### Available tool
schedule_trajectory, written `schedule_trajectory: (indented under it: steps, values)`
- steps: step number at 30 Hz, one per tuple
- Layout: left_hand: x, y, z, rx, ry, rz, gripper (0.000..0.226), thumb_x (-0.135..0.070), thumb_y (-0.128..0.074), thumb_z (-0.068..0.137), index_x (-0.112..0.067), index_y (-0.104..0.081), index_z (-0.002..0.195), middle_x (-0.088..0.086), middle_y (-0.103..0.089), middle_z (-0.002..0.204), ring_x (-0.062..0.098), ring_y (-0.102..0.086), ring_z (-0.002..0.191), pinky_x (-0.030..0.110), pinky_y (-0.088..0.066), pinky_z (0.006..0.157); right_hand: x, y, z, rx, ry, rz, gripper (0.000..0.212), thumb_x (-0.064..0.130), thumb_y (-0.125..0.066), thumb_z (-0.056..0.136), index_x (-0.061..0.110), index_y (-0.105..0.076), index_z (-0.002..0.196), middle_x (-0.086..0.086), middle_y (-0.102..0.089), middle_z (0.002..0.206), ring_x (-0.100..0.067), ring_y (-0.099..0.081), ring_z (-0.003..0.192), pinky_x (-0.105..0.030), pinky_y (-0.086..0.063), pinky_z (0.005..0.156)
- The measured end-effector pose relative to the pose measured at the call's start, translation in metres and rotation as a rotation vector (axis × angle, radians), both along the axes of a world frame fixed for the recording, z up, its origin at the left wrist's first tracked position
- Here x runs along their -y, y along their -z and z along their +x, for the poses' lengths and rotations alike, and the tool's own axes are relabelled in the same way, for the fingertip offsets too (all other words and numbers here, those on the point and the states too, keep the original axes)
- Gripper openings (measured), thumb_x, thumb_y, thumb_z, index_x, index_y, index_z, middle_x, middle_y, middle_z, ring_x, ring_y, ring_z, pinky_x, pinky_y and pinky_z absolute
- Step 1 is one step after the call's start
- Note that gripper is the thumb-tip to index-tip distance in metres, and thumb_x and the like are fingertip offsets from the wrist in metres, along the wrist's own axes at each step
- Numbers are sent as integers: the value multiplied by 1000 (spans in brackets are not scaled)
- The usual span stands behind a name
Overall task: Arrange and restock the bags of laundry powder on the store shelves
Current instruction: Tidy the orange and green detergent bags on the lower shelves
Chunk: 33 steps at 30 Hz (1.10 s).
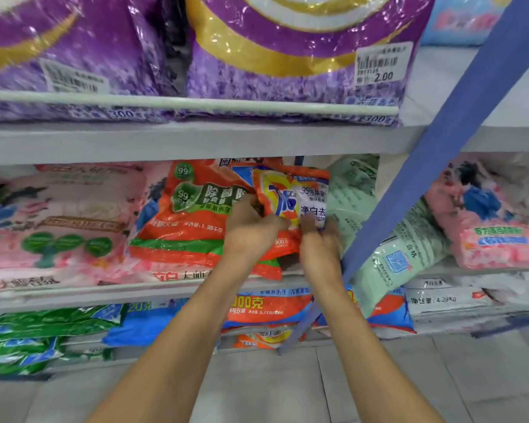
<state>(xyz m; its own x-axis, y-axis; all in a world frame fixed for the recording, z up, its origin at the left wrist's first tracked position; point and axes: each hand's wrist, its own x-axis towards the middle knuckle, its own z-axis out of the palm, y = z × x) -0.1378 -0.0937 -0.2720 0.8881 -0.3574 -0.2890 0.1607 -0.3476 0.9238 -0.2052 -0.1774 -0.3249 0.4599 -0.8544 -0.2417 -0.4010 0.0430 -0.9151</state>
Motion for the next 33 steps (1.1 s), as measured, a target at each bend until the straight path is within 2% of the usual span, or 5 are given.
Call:
schedule_trajectory:
  steps: [8, 16, 21, 27, 33]
  values:
    - [-92, -28, -21, -552, 19, -623, 74, 7, -76, 65, 0, -57, 136, 25, -71, 120, 42, -71, 104, 54, -62, 81, -13, -35, -23, 239, -224, 408, 68, 64, -83, 64, 21, -77, 117, -6, -78, 112, -28, -74, 106, -47, -55, 101]
    - [-188, -73, -71, -471, -49, -833, 66, -10, -97, 28, -9, -83, 92, 16, -78, 100, 31, -77, 83, 43, -64, 69, -95, -92, -71, 392, -572, 1151, 53, 34, -68, 89, 7, -66, 135, -17, -65, 136, -34, -64, 118, -46, -53, 100]
    - [-260, -104, -110, -418, -46, -724, 85, -5, -99, 25, -13, -78, 107, 22, -74, 114, 41, -75, 91, 49, -63, 68, -130, -128, -93, 293, -750, 1091, 34, 14, -77, 75, 8, -80, 108, -17, -74, 119, -31, -75, 101, -43, -62, 86]
    - [-321, -142, -149, -357, -61, -566, 114, -6, -100, 32, -11, -56, 137, 26, -67, 127, 47, -68, 108, 53, -61, 81, -168, -167, -100, 313, -813, 959, 79, -9, -83, 59, 1, -61, 134, -24, -72, 119, -38, -75, 96, -48, -63, 76]
    - [-371, -185, -160, -282, -204, -585, 70, -6, -89, 58, -9, -68, 125, 21, -71, 123, 38, -73, 101, 47, -63, 77, -230, -222, -85, 365, -885, 779, 77, 13, -91, 67, 5, -58, 136, -21, -73, 121, -42, -70, 110, -59, -56, 95]
